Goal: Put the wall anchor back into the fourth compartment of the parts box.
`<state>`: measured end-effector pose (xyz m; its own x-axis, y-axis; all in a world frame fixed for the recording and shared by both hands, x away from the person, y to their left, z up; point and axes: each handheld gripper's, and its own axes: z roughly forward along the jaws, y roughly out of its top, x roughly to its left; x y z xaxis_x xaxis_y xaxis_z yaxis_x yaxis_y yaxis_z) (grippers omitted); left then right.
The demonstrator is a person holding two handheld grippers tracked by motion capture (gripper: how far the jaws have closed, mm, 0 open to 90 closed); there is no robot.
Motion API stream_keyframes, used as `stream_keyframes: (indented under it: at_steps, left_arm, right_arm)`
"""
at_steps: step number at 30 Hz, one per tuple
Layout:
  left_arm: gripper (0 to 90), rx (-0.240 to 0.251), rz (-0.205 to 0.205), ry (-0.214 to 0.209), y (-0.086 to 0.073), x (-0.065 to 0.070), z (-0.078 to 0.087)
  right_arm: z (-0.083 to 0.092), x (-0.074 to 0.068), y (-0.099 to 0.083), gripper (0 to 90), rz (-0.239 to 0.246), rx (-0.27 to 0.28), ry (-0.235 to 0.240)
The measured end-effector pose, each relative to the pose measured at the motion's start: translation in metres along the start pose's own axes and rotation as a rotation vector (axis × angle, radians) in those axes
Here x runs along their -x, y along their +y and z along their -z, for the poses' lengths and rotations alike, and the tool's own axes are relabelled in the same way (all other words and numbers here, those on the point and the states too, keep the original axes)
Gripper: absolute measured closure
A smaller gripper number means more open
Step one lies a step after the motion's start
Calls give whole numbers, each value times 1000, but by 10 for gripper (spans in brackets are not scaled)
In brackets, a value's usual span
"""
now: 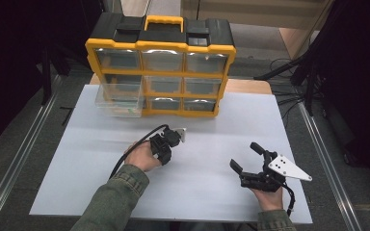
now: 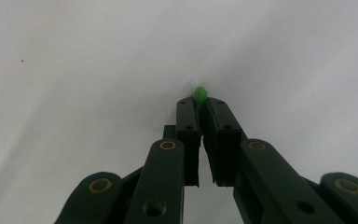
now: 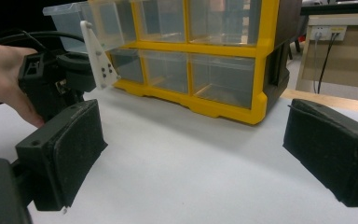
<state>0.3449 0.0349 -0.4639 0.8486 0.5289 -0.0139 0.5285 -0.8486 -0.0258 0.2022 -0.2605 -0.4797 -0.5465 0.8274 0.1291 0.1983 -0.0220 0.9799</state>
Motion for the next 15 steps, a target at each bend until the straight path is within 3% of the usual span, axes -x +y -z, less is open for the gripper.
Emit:
stream_keyframes:
  at_steps: [3,15]
  left_arm:
    - [840,-8,-22,9,-2,1,5]
    - [840,18,-8,35,-9,-3,48]
  right_arm:
    - [-1,-1,0,55,1,-3,2]
    - [0,1,1,56,-1,8,1]
